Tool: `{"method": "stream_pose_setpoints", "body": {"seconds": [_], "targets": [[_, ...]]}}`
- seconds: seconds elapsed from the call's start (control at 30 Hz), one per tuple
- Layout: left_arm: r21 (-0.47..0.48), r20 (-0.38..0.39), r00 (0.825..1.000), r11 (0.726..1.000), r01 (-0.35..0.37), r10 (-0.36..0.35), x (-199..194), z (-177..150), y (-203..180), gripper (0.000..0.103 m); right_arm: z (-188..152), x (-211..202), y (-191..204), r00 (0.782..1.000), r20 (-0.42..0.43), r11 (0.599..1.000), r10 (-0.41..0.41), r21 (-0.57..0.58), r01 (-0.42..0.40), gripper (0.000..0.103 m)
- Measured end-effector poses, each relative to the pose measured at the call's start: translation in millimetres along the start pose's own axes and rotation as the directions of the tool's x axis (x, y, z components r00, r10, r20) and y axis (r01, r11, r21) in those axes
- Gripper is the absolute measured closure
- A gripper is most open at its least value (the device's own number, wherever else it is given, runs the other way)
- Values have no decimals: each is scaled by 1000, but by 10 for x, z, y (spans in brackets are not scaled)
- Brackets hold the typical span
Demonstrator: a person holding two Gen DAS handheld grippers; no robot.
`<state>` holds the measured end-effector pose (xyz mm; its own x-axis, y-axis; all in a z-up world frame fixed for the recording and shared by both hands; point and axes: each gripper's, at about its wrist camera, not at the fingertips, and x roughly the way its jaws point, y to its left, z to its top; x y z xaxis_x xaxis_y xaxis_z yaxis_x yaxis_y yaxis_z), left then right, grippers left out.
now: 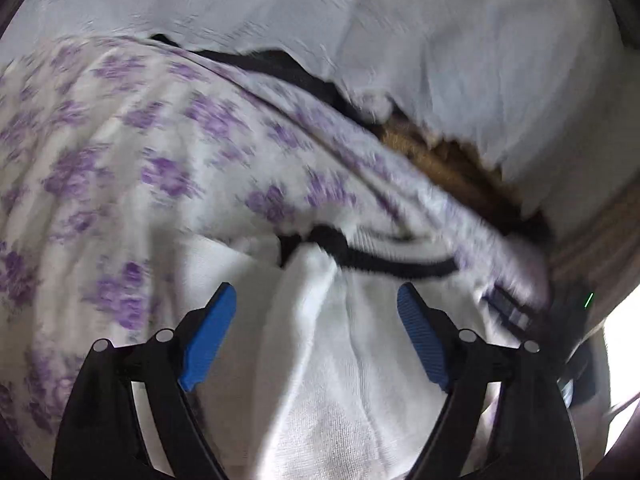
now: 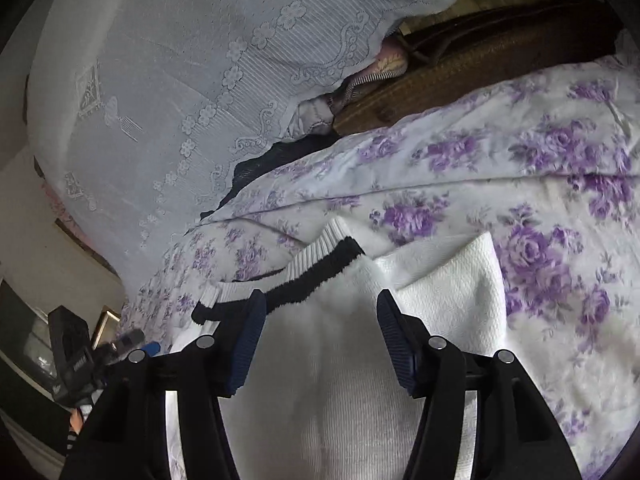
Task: Fold small clothes
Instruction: 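Open both grippers and release the folded hem onto the sweater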
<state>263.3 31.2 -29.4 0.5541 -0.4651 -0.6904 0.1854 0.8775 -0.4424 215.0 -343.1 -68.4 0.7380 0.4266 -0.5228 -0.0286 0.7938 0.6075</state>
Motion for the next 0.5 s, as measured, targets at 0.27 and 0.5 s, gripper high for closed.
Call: {"method": "stream_pose_setpoints", "body": {"seconds": [0.27, 0.5], "targets": [[221, -51, 983, 962, -161, 177, 514, -125, -431, 21, 18, 489, -1, 996, -94, 1000, 5, 14, -4, 50], [-80, 8, 960, 957, -279, 280, 225, 78, 520, 21, -38, 180, -237, 999, 26, 999, -43, 28, 42, 57]]}}
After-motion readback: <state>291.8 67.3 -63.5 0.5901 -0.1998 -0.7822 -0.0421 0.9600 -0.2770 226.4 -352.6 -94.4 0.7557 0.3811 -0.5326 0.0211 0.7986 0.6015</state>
